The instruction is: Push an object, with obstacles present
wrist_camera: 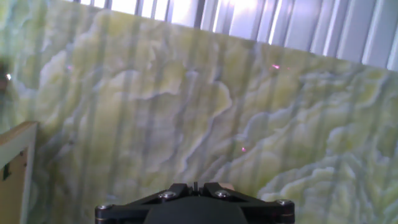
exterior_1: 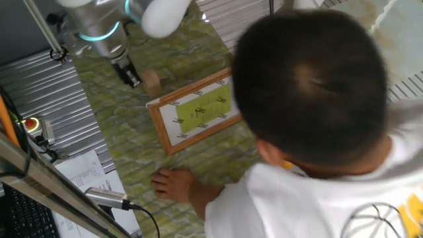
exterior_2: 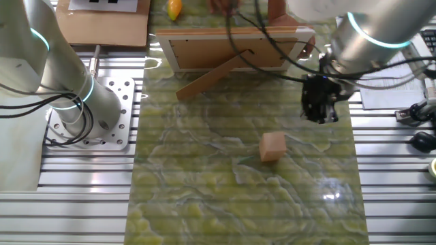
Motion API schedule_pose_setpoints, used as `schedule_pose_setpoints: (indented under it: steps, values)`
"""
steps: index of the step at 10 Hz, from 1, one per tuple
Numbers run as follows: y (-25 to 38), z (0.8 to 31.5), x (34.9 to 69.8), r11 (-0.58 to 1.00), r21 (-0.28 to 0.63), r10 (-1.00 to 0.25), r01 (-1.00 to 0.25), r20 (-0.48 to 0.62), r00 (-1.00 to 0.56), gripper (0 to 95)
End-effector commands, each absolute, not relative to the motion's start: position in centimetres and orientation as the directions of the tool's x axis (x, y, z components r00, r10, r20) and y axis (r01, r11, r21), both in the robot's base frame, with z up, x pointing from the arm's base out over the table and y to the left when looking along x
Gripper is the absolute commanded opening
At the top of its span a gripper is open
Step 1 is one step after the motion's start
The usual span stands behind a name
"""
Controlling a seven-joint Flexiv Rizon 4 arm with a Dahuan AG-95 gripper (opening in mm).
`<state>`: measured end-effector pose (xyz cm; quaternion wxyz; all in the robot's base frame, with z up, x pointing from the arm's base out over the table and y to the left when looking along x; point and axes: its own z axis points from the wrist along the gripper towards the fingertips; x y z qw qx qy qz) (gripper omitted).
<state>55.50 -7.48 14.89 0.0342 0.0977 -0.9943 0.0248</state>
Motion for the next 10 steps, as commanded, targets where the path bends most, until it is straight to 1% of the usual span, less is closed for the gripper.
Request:
schedule_pose_setpoints:
  steps: [1, 4, 7, 10]
  values:
    - [-8.64, 14.98, 54.95, 0.98, -0.053, -0.193, -0.194, 0.024, -0.981, 0.0]
    - [-8.9, 14.77, 55.07, 0.982, -0.066, -0.181, -0.179, -0.03, -0.983, 0.0]
    - [-8.88, 14.49, 55.38, 0.982, -0.086, -0.17, -0.167, -0.039, -0.985, 0.0]
    - [-8.86, 14.41, 55.47, 0.982, -0.081, -0.176, -0.172, -0.045, -0.983, 0.0]
